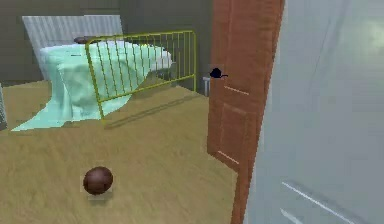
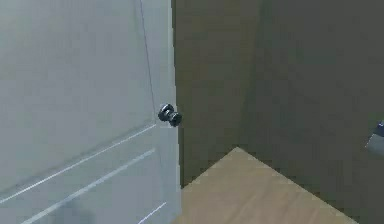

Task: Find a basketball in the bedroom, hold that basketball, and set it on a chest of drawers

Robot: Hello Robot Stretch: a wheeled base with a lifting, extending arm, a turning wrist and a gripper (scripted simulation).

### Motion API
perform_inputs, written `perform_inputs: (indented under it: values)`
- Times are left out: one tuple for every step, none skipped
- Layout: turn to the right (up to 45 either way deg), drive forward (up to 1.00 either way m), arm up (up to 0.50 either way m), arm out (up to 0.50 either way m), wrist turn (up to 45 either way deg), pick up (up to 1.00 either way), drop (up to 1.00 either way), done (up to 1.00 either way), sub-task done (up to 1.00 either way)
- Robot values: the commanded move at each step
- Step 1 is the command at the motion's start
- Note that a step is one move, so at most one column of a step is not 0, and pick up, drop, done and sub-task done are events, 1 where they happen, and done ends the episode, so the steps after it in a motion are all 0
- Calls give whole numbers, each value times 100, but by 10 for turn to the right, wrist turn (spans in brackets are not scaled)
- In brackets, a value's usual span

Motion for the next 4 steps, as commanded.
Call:
perform_inputs:
  values:
    - [0,40,0,0,0,0,0,0,0]
    - [-450,0,0,0,0,0,0,0,0]
    - [-90,0,0,0,0,0,0,0,0]
    - [0,30,0,0,0,0,0,0,0]
